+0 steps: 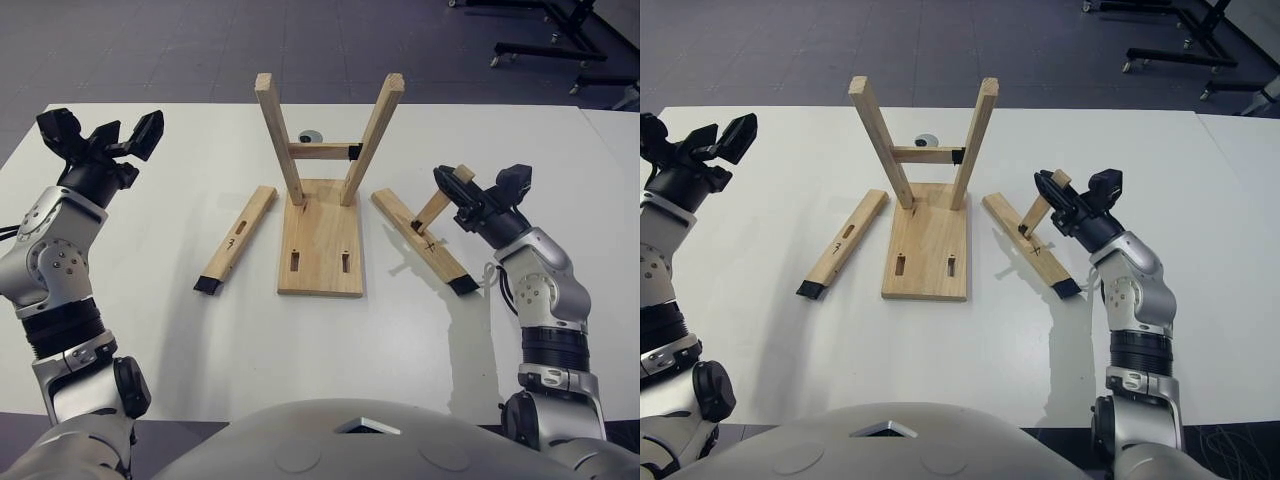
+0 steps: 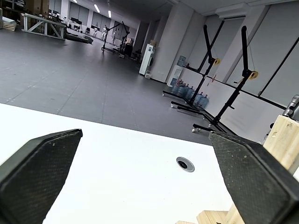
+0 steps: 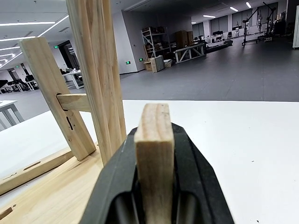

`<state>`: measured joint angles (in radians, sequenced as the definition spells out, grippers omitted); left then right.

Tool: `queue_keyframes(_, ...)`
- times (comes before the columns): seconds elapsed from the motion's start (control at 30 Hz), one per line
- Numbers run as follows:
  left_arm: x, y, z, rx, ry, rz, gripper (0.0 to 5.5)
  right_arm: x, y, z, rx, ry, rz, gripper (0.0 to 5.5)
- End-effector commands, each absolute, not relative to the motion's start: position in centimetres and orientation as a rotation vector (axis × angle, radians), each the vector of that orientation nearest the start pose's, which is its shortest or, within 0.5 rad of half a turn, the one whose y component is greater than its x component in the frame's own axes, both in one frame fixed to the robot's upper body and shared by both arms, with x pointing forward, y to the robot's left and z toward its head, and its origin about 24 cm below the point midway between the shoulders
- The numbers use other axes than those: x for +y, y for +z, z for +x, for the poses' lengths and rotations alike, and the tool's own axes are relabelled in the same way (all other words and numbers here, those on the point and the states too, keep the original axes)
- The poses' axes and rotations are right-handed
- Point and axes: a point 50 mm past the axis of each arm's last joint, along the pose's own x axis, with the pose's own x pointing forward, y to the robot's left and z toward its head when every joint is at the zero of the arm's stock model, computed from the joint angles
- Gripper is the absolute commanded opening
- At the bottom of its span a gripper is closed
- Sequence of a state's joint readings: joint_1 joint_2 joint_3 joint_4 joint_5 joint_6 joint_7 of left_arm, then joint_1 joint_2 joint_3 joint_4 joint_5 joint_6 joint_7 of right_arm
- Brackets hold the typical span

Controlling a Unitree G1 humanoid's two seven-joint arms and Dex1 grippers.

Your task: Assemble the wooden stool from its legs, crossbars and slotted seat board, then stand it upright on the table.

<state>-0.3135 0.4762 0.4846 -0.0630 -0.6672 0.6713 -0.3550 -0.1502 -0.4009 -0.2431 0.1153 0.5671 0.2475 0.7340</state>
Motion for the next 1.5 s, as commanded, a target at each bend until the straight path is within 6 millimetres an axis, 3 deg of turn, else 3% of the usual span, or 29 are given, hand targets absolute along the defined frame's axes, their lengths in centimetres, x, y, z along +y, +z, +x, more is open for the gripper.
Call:
queue_keyframes(0.03, 27.8, 15.2, 28.2, 0.014, -0.191, -0.313, 4.99, -24.3, 8.2, 26.9, 0.008, 0.526, 0.236, 0.39)
queue_keyframes(0.17, 27.8, 15.2, 28.1, 0.012, -0.189, -0.315, 4.99, -24.2, 7.7, 26.8, 0.02, 0.529, 0.235, 0.39)
queue_keyframes(0.5, 27.2, 14.9, 28.2, 0.024, -0.201, -0.299, 4.99, -23.9, 4.4, 25.7, 0.08, 0.488, 0.115, 0.39)
queue_keyframes(0.63, 27.0, 14.8, 28.2, 0.025, -0.205, -0.302, 4.99, -22.6, 1.4, 24.7, 0.13, 0.46, 0.093, 0.39)
queue_keyframes(0.73, 27.0, 14.8, 28.2, 0.026, -0.207, -0.299, 4.99, -22.1, 0.2, 24.4, 0.15, 0.441, 0.137, 0.39)
queue_keyframes(1.07, 26.9, 14.7, 28.2, 0.028, -0.207, -0.293, 4.99, -22.0, -0.6, 24.4, 0.188, 0.424, 0.144, 0.39)
queue_keyframes(1.1, 26.9, 14.7, 28.2, 0.028, -0.207, -0.294, 4.99, -22.0, -0.8, 24.3, 0.197, 0.428, 0.138, 0.76)
queue_keyframes(1.5, 26.8, 14.6, 28.3, 0.029, -0.207, -0.293, 4.99, -22.1, -0.8, 24.7, 0.208, 0.417, 0.176, 2.72)
